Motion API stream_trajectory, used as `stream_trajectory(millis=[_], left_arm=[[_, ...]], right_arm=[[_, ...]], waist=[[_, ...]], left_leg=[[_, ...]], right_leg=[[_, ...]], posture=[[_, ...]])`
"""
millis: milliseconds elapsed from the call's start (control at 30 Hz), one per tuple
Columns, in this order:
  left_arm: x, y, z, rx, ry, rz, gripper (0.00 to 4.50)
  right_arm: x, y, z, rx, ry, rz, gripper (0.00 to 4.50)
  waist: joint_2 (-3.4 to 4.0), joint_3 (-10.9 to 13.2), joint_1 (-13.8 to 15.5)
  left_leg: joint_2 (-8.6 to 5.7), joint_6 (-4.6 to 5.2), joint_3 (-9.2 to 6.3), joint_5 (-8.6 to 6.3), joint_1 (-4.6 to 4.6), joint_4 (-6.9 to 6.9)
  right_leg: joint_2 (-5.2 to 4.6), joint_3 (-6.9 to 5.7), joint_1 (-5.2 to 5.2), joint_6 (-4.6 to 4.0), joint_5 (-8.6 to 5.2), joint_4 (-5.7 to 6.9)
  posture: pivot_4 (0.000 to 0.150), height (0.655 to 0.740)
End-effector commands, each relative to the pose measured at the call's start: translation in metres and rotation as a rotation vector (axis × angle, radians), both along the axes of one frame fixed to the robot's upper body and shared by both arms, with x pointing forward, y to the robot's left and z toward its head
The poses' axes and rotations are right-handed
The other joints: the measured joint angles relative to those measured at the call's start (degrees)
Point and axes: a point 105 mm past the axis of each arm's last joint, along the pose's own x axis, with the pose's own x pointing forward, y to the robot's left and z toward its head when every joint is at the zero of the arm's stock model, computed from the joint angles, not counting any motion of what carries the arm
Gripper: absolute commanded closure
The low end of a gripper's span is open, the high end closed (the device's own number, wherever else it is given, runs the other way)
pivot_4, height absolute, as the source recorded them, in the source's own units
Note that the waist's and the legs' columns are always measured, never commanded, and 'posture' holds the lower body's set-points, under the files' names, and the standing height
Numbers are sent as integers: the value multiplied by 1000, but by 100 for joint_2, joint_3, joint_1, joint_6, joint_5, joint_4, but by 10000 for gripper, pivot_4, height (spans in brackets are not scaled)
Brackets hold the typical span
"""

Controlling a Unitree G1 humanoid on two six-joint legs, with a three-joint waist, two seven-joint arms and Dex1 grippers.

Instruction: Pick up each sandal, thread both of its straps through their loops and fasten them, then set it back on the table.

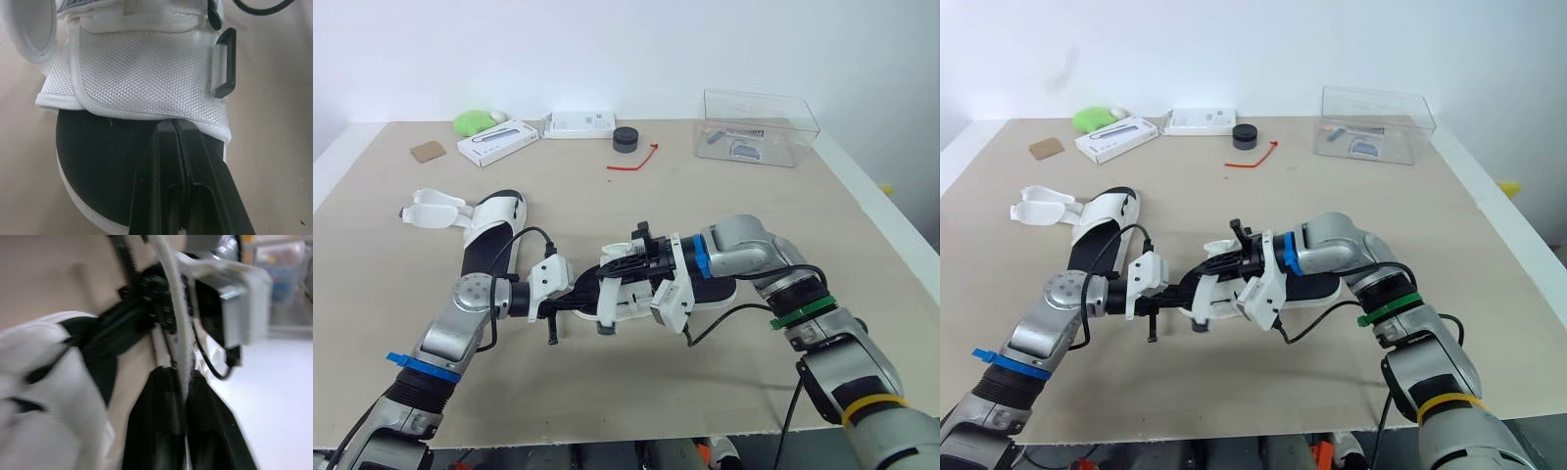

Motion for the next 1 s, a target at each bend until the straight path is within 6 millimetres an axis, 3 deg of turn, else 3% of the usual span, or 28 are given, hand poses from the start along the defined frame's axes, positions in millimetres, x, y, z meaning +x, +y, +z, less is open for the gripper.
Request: stream_trajectory(millis=[33,200,367,500,600,667,767,867,1000], left_arm=[[-1,-2,-3,9,3,-13,45000],[-1,-1,-4,20,-1,-10,45000],[-2,1,-5,27,-2,-9,45000],[-3,2,-6,35,2,-14,45000],[-4,2,-6,43,3,-18,45000],[-4,3,-6,46,5,-20,45000],[-5,3,-7,48,9,-24,45000],[-6,2,-7,49,11,-27,45000],[-6,3,-7,51,13,-27,45000]], right_arm=[[-3,1,13,19,-66,46,25365],[-10,-10,16,34,-29,24,691],[-15,-36,23,85,132,-116,267],[-24,-60,14,42,240,-213,267],[-31,-69,17,163,586,-374,267],[-39,-67,24,263,1013,-492,267],[-67,-60,14,166,1487,-590,267],[-93,-54,2,9,1692,-651,267],[-80,-51,-16,27,1796,-827,267]], waist=[[0,0,0],[0,0,4],[-1,-1,13],[-1,-1,15],[-2,-1,17],[3,-1,11],[2,0,12],[-10,-7,14],[-11,-8,15]], left_leg=[[1,0,0,0,0,0],[1,0,-2,0,0,1],[1,5,-8,-3,1,1],[2,6,-8,-4,4,1],[5,7,-11,-4,5,1],[9,7,-11,-4,5,1],[14,6,-10,-3,8,10],[22,6,-22,-3,9,13],[25,6,-22,-3,5,14]], right_leg=[[0,1,0,0,0,0],[-1,3,0,-1,-1,2],[-6,7,4,-5,-3,0],[-6,5,6,-6,-4,1],[0,7,7,-7,-5,1],[1,7,7,-8,-5,2],[-19,5,8,-9,-5,11],[-19,-14,13,-21,-10,7],[1,-8,12,-19,-16,4]], posture=[[1500,7400],[1500,7400],[1500,7400],[1500,7400],[1500,7400],[1500,7400],[1500,7400],[1500,7400],[1500,7400]])
